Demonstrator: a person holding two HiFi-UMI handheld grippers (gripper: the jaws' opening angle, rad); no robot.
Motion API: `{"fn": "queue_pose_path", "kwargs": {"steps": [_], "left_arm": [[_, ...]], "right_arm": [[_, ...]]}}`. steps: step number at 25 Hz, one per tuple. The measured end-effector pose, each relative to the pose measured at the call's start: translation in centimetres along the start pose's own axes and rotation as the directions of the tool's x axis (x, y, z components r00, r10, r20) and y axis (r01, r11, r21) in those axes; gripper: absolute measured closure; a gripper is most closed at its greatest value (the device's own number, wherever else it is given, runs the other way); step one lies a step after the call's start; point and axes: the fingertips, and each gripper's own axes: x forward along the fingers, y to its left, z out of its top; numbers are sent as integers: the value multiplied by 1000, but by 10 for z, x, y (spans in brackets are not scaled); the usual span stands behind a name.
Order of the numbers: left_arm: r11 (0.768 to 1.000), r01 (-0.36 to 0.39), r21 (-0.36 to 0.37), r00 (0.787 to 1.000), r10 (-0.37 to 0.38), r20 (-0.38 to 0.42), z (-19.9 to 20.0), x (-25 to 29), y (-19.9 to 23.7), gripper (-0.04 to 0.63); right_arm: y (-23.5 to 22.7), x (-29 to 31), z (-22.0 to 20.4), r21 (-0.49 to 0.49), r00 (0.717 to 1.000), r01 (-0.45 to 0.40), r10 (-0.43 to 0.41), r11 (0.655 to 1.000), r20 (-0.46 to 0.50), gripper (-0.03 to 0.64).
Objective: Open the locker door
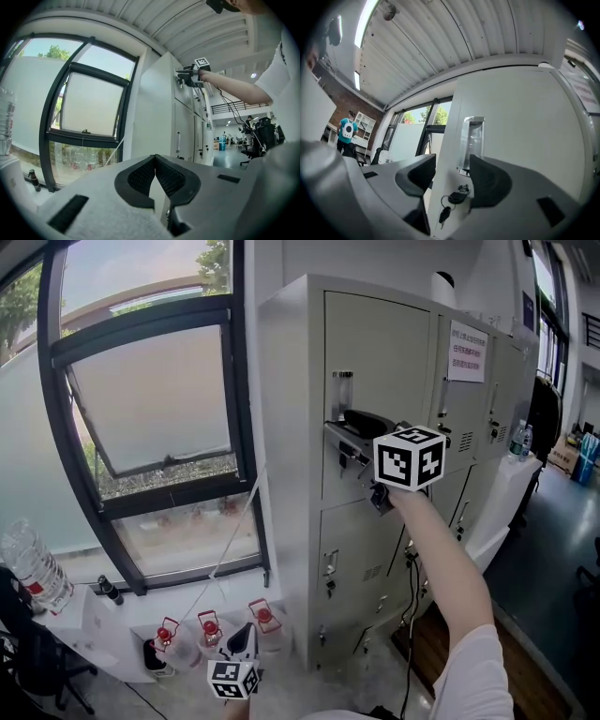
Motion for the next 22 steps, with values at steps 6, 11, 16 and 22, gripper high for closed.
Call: {"fn": "queue_pose_path", "kwargs": {"steps": [6, 11, 16, 22], "left_arm": [[1000, 7, -3, 1000, -7, 6, 1, 3, 2, 586], [1000, 16, 6, 1000, -16, 16, 4, 10, 3, 586], [999, 32, 16, 999, -32, 7, 4, 21, 3, 586], [999, 51, 17, 999, -51, 8, 5, 31, -1, 586]], "right_arm": [[4, 16, 8, 9, 1000, -1, 1, 1000, 2, 407], [2, 21, 4, 5, 1000, 20, -20, 1000, 9, 407], [4, 23, 3, 17, 1000, 22, -22, 1000, -2, 407], [12, 2, 7, -32, 1000, 23, -23, 999, 1, 407]]}}
